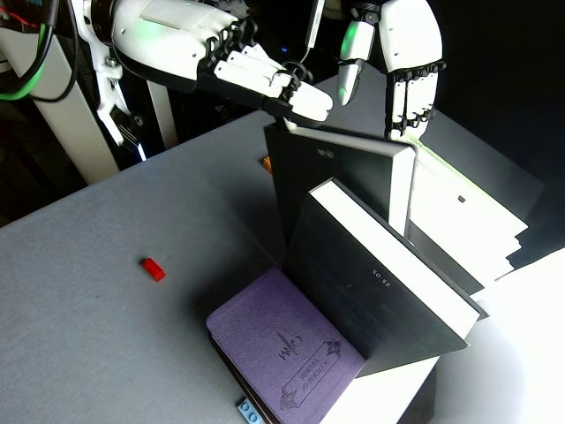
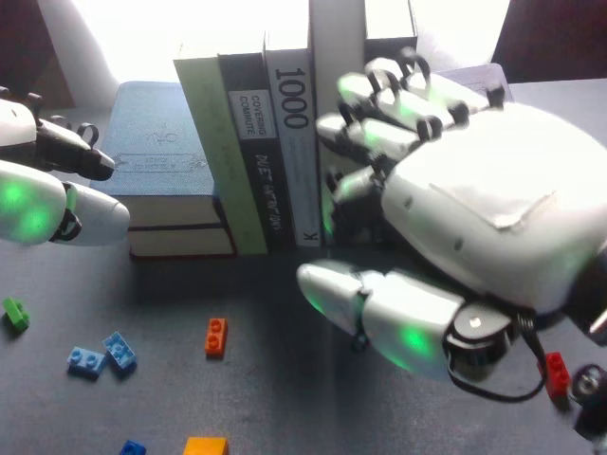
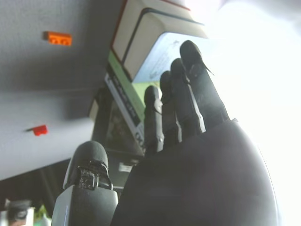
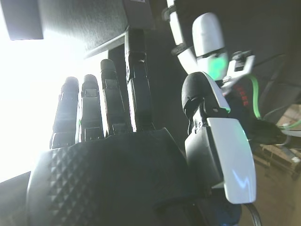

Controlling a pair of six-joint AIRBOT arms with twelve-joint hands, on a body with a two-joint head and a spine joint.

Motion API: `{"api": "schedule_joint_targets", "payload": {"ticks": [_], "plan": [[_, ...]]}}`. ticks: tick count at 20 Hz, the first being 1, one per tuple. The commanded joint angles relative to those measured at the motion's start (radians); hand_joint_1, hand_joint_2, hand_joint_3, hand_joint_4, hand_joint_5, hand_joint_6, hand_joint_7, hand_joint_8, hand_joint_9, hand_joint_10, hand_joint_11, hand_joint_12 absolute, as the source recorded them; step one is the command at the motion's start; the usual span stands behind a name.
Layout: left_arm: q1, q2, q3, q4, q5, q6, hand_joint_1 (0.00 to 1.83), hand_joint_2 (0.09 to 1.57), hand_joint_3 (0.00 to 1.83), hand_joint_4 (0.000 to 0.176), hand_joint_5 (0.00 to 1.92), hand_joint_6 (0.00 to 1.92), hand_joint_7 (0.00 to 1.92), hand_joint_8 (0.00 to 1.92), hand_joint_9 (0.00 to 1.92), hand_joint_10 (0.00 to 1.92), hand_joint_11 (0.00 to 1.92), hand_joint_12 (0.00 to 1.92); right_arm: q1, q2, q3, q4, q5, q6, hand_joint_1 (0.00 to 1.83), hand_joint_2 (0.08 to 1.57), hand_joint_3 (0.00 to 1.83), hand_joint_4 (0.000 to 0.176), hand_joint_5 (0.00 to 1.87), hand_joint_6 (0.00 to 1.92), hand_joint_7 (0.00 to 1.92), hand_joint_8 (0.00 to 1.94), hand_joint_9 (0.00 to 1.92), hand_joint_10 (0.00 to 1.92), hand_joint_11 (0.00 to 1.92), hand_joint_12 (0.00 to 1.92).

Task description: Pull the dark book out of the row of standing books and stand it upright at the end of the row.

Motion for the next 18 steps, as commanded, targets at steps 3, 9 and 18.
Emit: {"api": "schedule_joint_targets", "payload": {"ticks": [3,9,18], "plan": [[-0.013,0.006,0.005,0.032,-0.069,0.002,0.0,1.26,0.0,0.036,0.26,0.0,0.27,0.0,0.32,0.0,0.4,0.03,-0.003,0.018,-0.03,-0.018,0.051,-0.05,0.0,1.33,0.0,0.0,0.71,0.33,0.22,0.0,0.01,0.0,0.0,0.0],[-0.013,0.006,0.006,0.033,-0.07,0.002,0.0,1.28,0.0,0.039,0.27,0.0,0.25,0.0,0.31,0.0,0.39,0.02,-0.073,0.022,-0.036,-0.003,0.02,-0.065,0.0,1.33,0.0,0.0,0.72,0.33,0.23,0.01,0.02,0.01,0.0,0.0],[-0.012,0.006,0.004,0.032,-0.073,0.002,0.01,1.28,0.0,0.032,0.29,0.0,0.27,0.0,0.31,0.0,0.39,0.01,-0.187,-0.002,0.003,-0.003,-0.012,-0.035,0.0,1.33,0.0,0.0,0.73,0.32,0.2,0.0,0.0,0.0,0.0,0.0]]}}
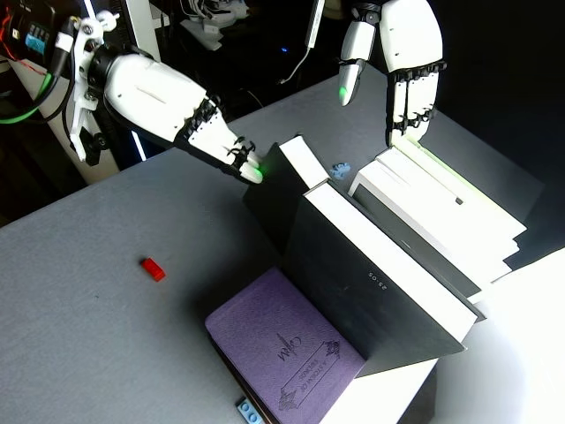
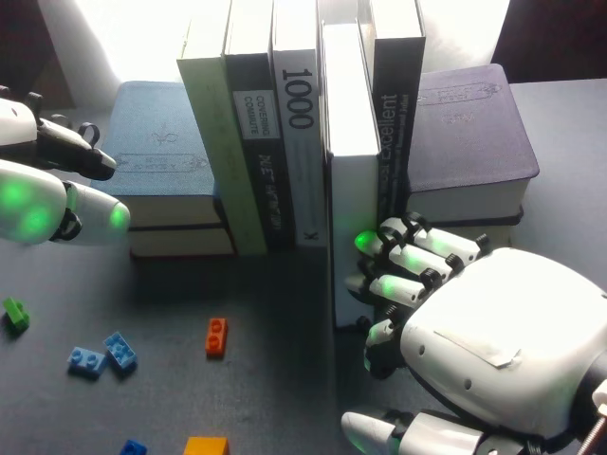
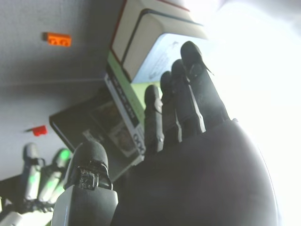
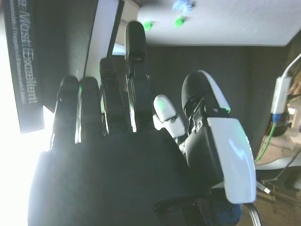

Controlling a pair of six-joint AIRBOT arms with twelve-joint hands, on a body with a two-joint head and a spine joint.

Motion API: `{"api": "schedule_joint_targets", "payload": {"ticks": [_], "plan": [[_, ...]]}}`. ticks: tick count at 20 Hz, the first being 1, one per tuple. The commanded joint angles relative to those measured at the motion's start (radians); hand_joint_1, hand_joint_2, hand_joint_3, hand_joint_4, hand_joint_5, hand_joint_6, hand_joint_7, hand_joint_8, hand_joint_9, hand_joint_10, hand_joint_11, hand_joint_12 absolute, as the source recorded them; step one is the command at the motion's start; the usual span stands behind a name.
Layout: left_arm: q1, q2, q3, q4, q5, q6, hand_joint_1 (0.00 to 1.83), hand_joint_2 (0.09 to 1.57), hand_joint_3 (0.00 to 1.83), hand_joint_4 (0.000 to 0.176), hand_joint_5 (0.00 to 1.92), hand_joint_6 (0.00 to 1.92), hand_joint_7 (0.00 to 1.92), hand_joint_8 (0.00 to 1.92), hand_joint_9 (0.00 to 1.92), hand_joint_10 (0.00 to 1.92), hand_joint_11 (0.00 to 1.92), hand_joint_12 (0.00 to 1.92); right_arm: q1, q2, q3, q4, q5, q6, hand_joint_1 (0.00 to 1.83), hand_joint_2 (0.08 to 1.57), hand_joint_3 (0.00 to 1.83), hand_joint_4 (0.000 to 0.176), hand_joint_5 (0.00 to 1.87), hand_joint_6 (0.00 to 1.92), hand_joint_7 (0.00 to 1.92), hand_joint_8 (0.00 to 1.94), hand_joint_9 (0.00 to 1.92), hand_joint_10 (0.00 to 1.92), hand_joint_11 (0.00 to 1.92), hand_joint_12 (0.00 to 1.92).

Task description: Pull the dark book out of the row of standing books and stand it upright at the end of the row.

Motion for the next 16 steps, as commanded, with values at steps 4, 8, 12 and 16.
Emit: {"api": "schedule_joint_targets", "payload": {"ticks": [4,8,12,16], "plan": [[-0.012,0.006,0.004,0.032,-0.072,0.002,0.04,1.28,0.0,0.03,0.28,0.0,0.27,0.0,0.31,0.0,0.41,0.02,-0.032,-0.007,0.037,-0.052,0.043,0.023,0.0,1.33,0.0,0.0,0.73,0.32,0.22,0.01,0.0,0.0,0.0,0.0],[-0.011,0.006,0.004,0.032,-0.072,0.002,0.16,1.27,0.0,0.007,0.31,0.01,0.29,0.0,0.35,0.01,0.45,0.02,-0.073,-0.014,0.042,-0.065,0.037,0.026,0.0,1.33,0.0,0.0,0.71,0.5,0.24,0.01,0.0,0.0,0.0,0.0],[-0.011,0.006,0.004,0.032,-0.072,0.002,0.13,1.26,0.0,0.027,0.3,0.0,0.26,0.0,0.33,0.0,0.43,0.01,-0.094,-0.005,0.008,-0.064,0.042,0.028,0.0,1.31,0.0,0.0,0.55,0.8,0.22,0.0,0.0,0.0,0.0,0.0],[-0.011,0.006,0.004,0.032,-0.072,0.002,0.21,1.26,0.0,0.004,0.32,0.0,0.29,0.0,0.36,0.01,0.45,0.01,-0.092,0.024,-0.078,-0.064,0.099,-0.035,0.0,1.3,0.0,0.0,0.54,0.88,0.32,0.03,0.01,0.0,0.0,0.0]]}}
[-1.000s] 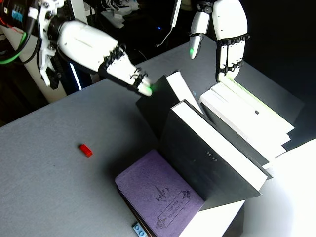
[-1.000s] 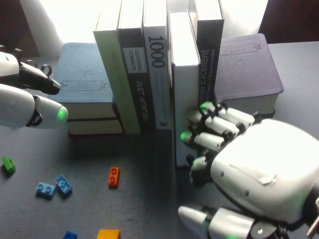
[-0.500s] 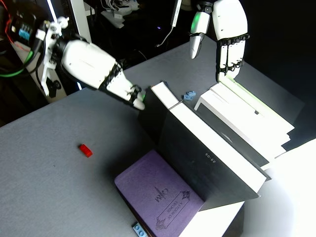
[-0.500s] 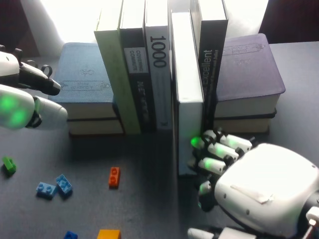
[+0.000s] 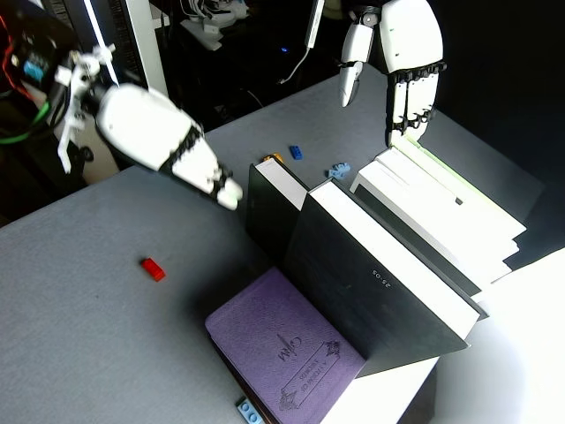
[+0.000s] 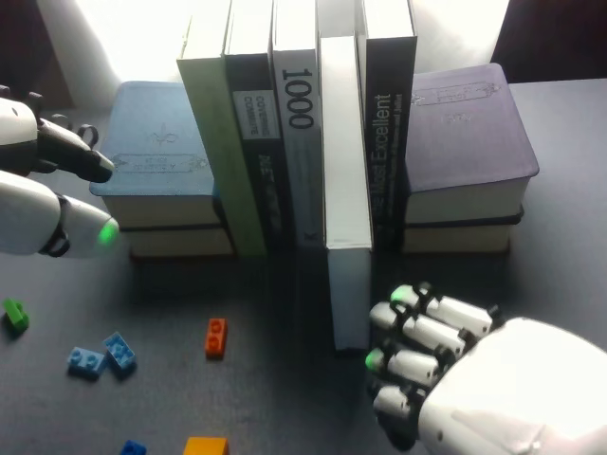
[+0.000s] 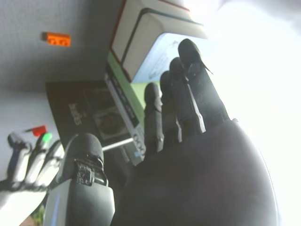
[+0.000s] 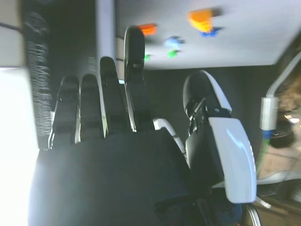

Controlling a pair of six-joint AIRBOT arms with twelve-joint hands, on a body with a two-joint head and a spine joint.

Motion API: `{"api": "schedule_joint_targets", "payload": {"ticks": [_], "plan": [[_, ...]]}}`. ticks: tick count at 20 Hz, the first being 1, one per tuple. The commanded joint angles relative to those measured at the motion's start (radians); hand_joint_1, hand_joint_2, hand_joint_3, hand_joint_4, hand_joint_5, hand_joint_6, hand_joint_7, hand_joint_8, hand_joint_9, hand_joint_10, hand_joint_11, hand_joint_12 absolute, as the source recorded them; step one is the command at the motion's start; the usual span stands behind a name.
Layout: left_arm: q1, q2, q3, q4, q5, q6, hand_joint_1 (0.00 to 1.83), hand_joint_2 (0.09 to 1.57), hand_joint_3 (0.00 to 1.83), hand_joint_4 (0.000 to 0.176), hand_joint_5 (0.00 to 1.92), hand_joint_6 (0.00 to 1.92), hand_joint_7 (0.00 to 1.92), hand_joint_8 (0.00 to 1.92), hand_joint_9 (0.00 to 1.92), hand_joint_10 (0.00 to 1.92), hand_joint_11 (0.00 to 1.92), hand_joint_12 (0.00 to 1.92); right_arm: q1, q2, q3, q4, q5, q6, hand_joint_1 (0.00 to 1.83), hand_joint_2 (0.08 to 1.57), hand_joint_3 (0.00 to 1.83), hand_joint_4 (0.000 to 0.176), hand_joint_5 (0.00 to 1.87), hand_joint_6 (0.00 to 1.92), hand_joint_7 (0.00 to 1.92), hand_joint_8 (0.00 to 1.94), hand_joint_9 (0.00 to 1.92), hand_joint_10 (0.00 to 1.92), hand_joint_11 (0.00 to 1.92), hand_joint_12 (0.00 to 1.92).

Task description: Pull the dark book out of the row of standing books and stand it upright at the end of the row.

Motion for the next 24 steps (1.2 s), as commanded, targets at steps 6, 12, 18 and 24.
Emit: {"api": "schedule_joint_targets", "payload": {"ticks": [6,12,18,24], "plan": [[-0.012,0.006,0.004,0.032,-0.069,0.002,0.08,1.26,0.0,0.048,0.31,0.0,0.32,0.01,0.39,0.01,0.49,0.02,0.031,0.101,-0.034,-0.062,0.09,0.014,0.0,1.32,0.01,0.0,0.49,0.96,0.28,0.0,0.02,0.01,0.0,0.0],[-0.012,0.006,0.005,0.032,-0.069,0.002,0.11,1.26,0.0,0.04,0.37,0.01,0.38,0.01,0.44,0.01,0.54,0.02,0.082,0.233,-0.073,-0.062,0.109,-0.059,0.01,1.3,0.0,0.0,0.46,1.05,0.51,0.15,0.02,0.94,0.0,1.32],[-0.013,0.006,0.005,0.032,-0.069,-0.002,0.3,1.25,0.0,0.0,0.57,0.01,0.85,0.01,0.98,0.04,0.93,0.13,0.128,0.296,0.047,-0.065,-0.087,0.01,0.02,1.34,0.01,0.0,0.41,1.58,0.47,1.62,0.38,1.9,0.23,1.92],[-0.01,0.006,0.0,0.032,-0.069,-0.007,0.2,1.27,0.0,0.0,0.95,0.0,1.22,0.0,1.23,0.03,0.82,0.73,0.095,0.326,0.224,-0.609,-0.274,0.475,0.06,1.36,0.01,0.0,0.65,1.82,0.78,1.94,0.86,1.92,0.77,1.92]]}}
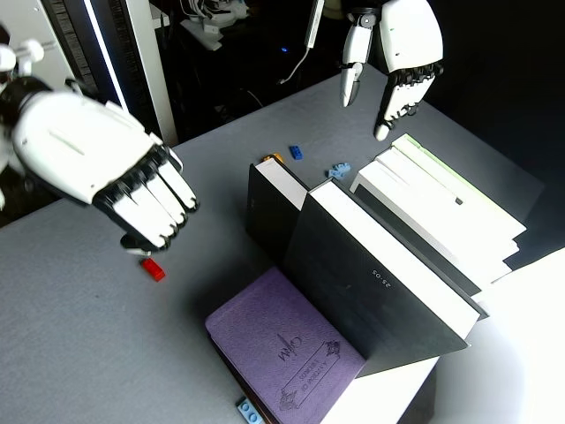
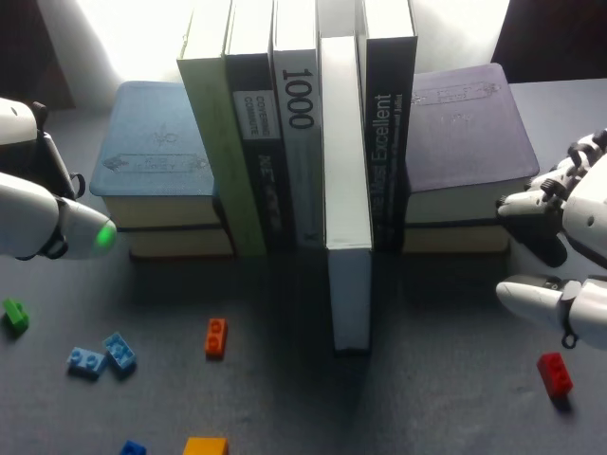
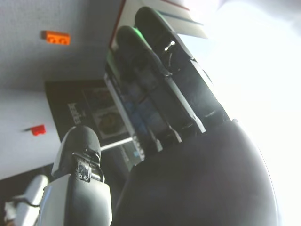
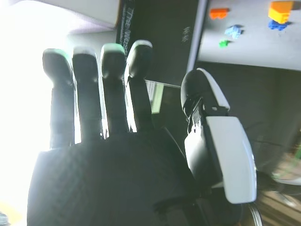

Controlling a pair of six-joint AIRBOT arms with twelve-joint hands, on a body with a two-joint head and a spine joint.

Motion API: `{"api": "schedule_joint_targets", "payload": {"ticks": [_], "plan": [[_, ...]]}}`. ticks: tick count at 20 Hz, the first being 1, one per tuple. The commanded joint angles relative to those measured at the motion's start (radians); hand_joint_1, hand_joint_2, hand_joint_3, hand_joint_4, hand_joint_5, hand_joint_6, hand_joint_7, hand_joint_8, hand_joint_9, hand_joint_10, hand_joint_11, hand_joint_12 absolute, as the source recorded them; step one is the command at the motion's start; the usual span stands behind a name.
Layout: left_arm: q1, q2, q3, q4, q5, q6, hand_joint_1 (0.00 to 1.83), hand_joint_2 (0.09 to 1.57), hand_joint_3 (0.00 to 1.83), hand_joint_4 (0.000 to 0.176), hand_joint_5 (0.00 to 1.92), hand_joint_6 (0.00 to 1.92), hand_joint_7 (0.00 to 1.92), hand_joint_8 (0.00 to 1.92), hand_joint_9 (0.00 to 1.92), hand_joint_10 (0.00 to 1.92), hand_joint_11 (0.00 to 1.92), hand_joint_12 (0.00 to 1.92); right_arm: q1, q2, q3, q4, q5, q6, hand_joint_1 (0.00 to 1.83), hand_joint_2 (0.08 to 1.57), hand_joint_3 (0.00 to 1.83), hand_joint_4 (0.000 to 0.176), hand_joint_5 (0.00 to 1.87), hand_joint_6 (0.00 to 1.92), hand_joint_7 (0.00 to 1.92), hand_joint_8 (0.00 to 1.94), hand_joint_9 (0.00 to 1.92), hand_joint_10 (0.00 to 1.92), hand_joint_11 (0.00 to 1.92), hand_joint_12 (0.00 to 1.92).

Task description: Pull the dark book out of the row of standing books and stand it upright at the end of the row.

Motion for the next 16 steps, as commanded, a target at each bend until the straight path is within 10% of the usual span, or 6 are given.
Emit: {"api": "schedule_joint_targets", "payload": {"ticks": [1,3,7,11,16], "plan": [[-0.008,0.006,0.0,0.032,-0.069,-0.003,0.26,1.25,0.0,0.0,1.0,0.0,1.22,0.0,1.22,0.02,0.84,0.72,0.003,0.016,0.018,-0.105,0.042,0.095,0.04,1.36,0.01,0.0,0.67,1.81,0.81,1.94,0.87,1.92,0.8,1.92],[-0.008,0.006,-0.001,0.031,-0.069,-0.003,0.26,1.25,0.0,0.0,0.99,0.0,1.19,0.0,1.19,0.01,0.83,0.66,0.001,0.031,0.082,-0.285,0.031,0.296,0.0,1.36,0.01,0.0,0.69,1.78,0.82,1.89,0.85,1.92,0.76,1.92],[-0.007,0.006,0.0,0.032,-0.069,-0.003,0.27,1.25,0.0,0.0,1.0,0.01,1.2,0.0,1.21,0.01,0.81,0.77,-0.029,0.026,0.172,-0.28,-0.053,0.428,0.0,1.36,0.01,0.0,0.65,1.8,0.76,1.91,0.78,1.92,0.67,1.92],[-0.007,0.006,-0.002,0.031,-0.066,-0.003,0.2,1.26,0.0,0.0,0.97,0.0,1.2,0.0,1.21,0.01,0.78,0.85,-0.01,0.014,0.169,-0.022,-0.076,0.237,0.02,1.38,0.01,0.0,0.62,1.77,0.71,1.91,0.71,1.92,0.55,1.92],[-0.006,0.006,-0.001,0.032,-0.063,-0.003,0.17,1.29,0.0,0.0,0.97,0.0,1.19,0.0,1.21,0.0,0.74,0.92,-0.002,-0.003,0.167,-0.006,-0.069,0.217,0.07,1.38,0.0,0.0,0.59,1.79,0.69,1.91,0.7,1.92,0.54,1.92]]}}
